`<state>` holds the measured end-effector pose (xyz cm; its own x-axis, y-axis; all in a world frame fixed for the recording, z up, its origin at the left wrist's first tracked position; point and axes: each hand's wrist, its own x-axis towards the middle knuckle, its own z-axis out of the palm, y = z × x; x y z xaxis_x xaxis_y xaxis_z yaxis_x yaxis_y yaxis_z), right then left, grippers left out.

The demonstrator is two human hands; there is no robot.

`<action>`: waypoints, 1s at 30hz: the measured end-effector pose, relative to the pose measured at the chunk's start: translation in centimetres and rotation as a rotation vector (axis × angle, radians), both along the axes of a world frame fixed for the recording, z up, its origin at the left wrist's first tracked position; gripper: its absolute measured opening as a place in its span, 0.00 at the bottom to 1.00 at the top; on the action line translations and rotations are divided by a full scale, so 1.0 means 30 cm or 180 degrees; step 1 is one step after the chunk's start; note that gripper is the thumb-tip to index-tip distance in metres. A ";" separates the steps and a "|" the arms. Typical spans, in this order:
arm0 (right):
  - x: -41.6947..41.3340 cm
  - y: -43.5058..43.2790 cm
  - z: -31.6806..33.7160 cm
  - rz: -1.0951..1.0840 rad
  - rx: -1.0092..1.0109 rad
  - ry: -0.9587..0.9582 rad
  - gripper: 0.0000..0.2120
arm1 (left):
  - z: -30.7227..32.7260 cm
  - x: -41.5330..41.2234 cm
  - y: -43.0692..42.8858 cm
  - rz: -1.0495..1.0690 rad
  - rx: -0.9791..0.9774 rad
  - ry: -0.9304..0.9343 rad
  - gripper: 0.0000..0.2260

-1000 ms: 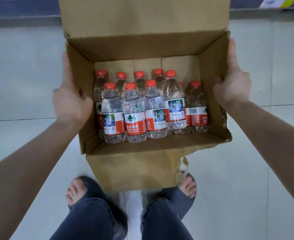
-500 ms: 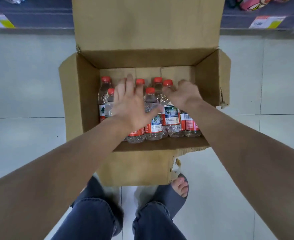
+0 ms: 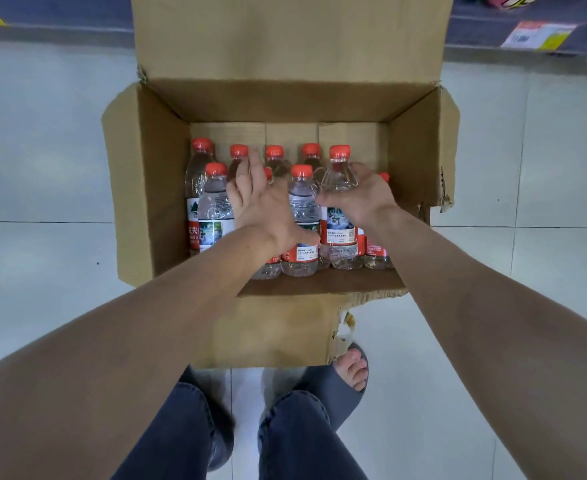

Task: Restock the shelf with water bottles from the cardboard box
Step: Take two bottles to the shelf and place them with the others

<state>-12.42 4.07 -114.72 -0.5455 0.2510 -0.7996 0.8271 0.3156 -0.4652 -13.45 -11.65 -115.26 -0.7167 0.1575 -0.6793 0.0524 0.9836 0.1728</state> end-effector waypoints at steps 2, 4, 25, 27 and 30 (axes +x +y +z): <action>0.021 0.009 0.013 -0.0058 -0.0010 0.0193 0.30 | 0.001 0.046 0.000 0.0101 0.0183 0.0227 0.47; 0.040 0.022 0.022 -0.0062 -0.0127 0.0302 0.27 | 0.004 0.089 -0.001 0.0154 0.0309 0.0417 0.45; 0.127 -0.046 0.465 -0.0356 -0.0279 0.1107 0.30 | 0.387 0.038 -0.132 0.1579 0.2062 -0.0188 0.43; 0.089 -0.108 0.651 -0.0189 -0.0221 0.1254 0.31 | 0.573 -0.014 -0.206 0.1588 0.2114 -0.0104 0.44; 0.046 -0.203 0.986 -0.0064 -0.0058 0.1490 0.29 | 0.909 -0.092 -0.308 0.1543 0.2136 0.0006 0.38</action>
